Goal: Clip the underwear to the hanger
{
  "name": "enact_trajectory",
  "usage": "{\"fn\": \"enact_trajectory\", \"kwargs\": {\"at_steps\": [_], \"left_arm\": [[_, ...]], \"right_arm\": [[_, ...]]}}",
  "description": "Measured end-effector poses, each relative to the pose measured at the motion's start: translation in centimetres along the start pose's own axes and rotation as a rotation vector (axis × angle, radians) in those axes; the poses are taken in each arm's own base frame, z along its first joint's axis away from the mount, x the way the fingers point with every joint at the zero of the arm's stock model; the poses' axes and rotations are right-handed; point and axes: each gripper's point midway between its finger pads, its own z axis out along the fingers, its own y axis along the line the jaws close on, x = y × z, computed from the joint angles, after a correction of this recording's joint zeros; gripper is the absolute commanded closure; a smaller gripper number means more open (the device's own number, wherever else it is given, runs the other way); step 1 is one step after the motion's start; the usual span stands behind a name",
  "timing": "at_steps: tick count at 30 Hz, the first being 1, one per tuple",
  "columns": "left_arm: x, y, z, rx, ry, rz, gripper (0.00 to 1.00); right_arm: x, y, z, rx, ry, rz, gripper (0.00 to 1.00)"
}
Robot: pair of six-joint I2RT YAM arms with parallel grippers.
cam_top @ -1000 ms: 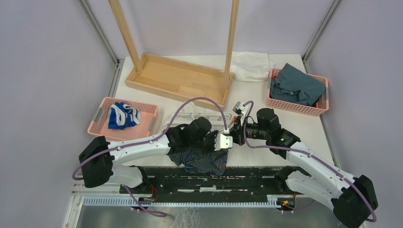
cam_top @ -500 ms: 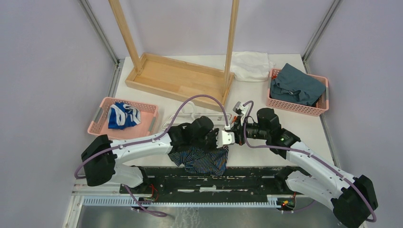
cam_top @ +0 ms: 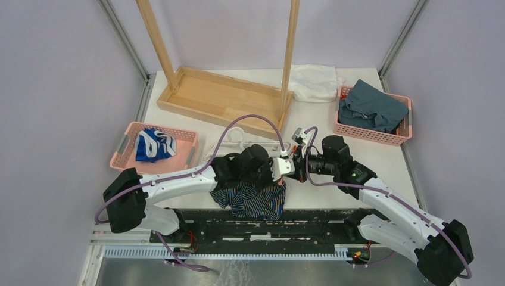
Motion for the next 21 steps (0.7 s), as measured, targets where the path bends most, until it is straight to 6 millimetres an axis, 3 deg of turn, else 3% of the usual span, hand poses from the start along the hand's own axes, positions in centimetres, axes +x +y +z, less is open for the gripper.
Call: {"fn": "enact_trajectory", "kwargs": {"at_steps": [21], "left_arm": [[-0.44, 0.17, 0.03, -0.032, -0.017, -0.129, 0.97]], "right_arm": [[0.23, -0.20, -0.18, 0.011, 0.008, -0.020, 0.99]]}}
